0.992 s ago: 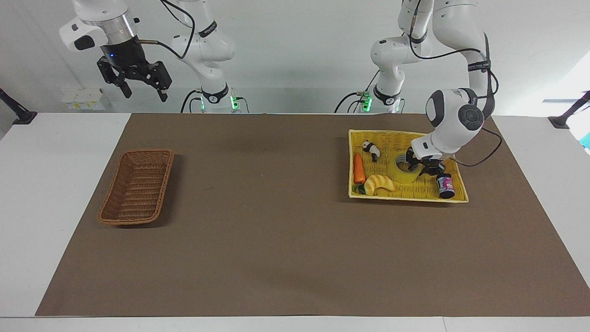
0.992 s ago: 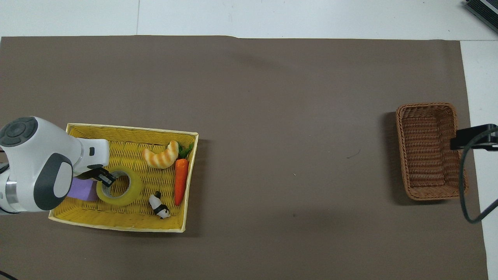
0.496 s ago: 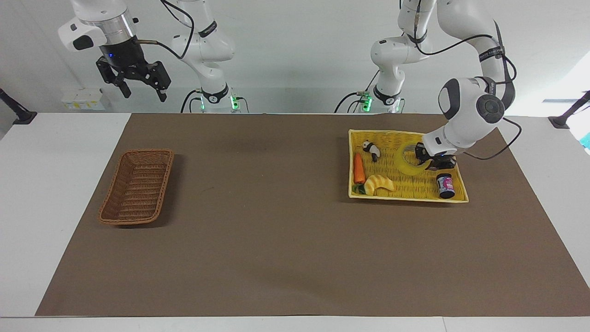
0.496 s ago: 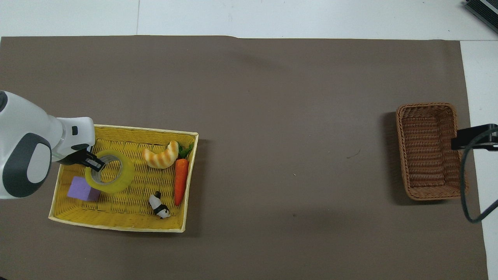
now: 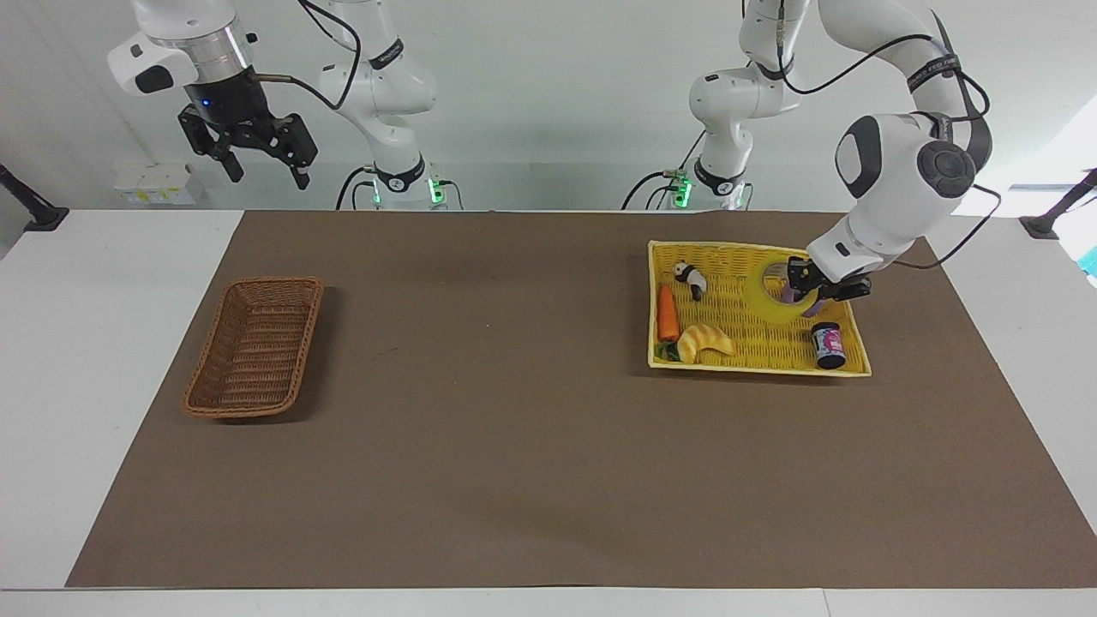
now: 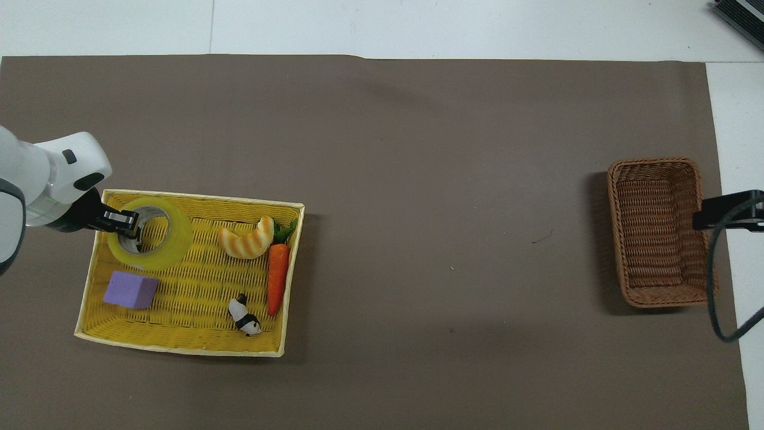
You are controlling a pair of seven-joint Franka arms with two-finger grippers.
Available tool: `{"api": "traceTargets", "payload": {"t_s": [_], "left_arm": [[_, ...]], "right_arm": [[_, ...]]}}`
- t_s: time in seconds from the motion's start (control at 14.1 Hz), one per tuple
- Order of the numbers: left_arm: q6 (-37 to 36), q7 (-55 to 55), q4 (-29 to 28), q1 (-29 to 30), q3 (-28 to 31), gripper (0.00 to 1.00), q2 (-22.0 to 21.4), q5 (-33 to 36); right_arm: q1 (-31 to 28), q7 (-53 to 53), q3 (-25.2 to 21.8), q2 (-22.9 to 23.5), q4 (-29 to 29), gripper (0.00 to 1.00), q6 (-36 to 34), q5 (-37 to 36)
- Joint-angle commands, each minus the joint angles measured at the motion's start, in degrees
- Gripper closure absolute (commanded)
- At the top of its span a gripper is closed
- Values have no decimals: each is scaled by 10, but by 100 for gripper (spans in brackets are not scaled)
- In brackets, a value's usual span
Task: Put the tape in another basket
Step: 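Grasp the tape roll edge with the left gripper and lift it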
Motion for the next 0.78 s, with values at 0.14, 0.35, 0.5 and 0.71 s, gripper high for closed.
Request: {"api": "traceTargets", "payload": {"t_s": [0.14, 0.35, 0.5, 0.71], "left_arm": [[-65, -137, 80, -6, 2, 100, 5, 2], [-97, -231, 107, -23, -5, 100, 7, 48], [-99, -272, 109, -53, -5, 100, 7, 52], [-99, -349, 113, -107, -5, 100, 6, 49]], "right_arm": [[3, 1, 3, -9, -9, 0, 1, 5], [4, 3, 7, -8, -9, 0, 31, 62], [7, 3, 9, -1, -13, 0, 46, 98], [47, 12, 12, 9, -13, 0, 91, 159]]}}
